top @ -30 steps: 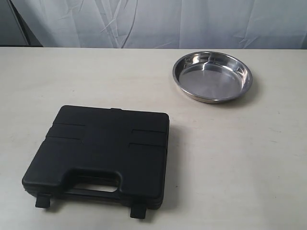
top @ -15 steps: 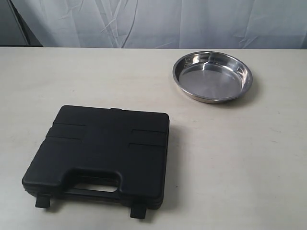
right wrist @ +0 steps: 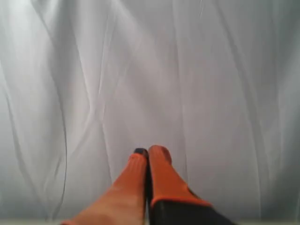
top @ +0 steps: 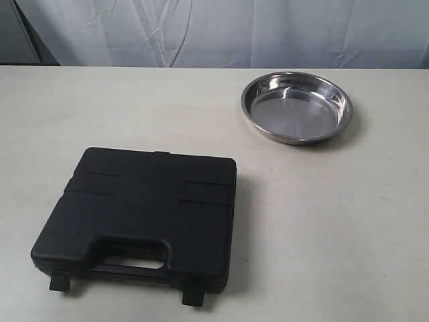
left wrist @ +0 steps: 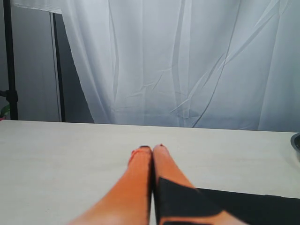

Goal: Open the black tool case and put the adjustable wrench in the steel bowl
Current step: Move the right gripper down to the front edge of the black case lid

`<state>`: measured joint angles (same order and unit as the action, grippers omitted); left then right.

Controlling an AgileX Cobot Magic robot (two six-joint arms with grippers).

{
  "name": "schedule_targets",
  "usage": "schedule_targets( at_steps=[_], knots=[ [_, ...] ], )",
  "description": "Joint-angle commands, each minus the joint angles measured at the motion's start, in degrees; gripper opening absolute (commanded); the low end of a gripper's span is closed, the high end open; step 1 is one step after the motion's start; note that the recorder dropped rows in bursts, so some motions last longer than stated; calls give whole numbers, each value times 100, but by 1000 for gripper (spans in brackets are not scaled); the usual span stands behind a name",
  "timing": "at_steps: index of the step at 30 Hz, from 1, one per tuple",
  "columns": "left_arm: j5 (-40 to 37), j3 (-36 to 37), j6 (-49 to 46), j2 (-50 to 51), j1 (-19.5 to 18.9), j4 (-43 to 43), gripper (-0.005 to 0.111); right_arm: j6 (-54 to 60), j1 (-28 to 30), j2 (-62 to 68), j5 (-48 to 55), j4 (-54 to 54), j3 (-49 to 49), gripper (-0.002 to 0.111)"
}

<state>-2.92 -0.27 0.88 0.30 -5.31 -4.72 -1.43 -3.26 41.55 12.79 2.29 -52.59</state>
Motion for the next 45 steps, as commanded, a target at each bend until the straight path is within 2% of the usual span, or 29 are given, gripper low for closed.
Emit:
schedule_targets(
  at_steps=[1, 3, 5, 12, 14, 17, 21, 25, 26, 27, 30, 32, 38, 45],
  knots=[
    [9, 27, 5, -30, 27, -7, 0, 2492, -876, 1392, 2642, 1370, -705, -1],
    [9, 27, 5, -30, 27, -7, 0, 3237, -1379, 1927, 3070, 2128, -785, -1],
    [9, 27, 5, -30, 27, -7, 0, 3471, -1932, 2445, 3208, 2439, -798, -1],
    [9, 27, 5, -30, 27, -7, 0, 3480, -3660, 3917, 3493, 1438, -798, -1],
    [9, 27, 5, -30, 27, -7, 0, 3503, -4337, 4389, 3505, 1326, -866, -1],
    [9, 27, 5, -30, 27, -7, 0, 3525, -5357, 5093, 3573, 1256, -1149, -1],
    [9, 27, 5, -30, 27, -7, 0, 3299, -6230, 5878, 3427, 695, -1722, -1],
    [9, 27, 5, -30, 27, -7, 0, 3001, -6348, 6584, 3758, 439, -2346, -1],
    [9, 27, 5, -30, 27, -7, 0, 2942, -6348, 6712, 3801, 461, -2488, 3],
    [9, 27, 5, -30, 27, -7, 0, 2942, -6348, 6791, 3812, 524, -2567, 9],
    [9, 27, 5, -30, 27, -7, 0, 2942, -6348, 6941, 3763, 613, -2749, 45],
    [9, 27, 5, -30, 27, -7, 0, 2942, -6348, 7003, 3763, 510, -2768, 53],
    [9, 27, 5, -30, 27, -7, 0, 2942, -6348, 7241, 3637, 314, -2768, 49],
    [9, 27, 5, -30, 27, -7, 0, 2942, -6348, 7648, 3483, 191, -2768, 49]
  ],
)
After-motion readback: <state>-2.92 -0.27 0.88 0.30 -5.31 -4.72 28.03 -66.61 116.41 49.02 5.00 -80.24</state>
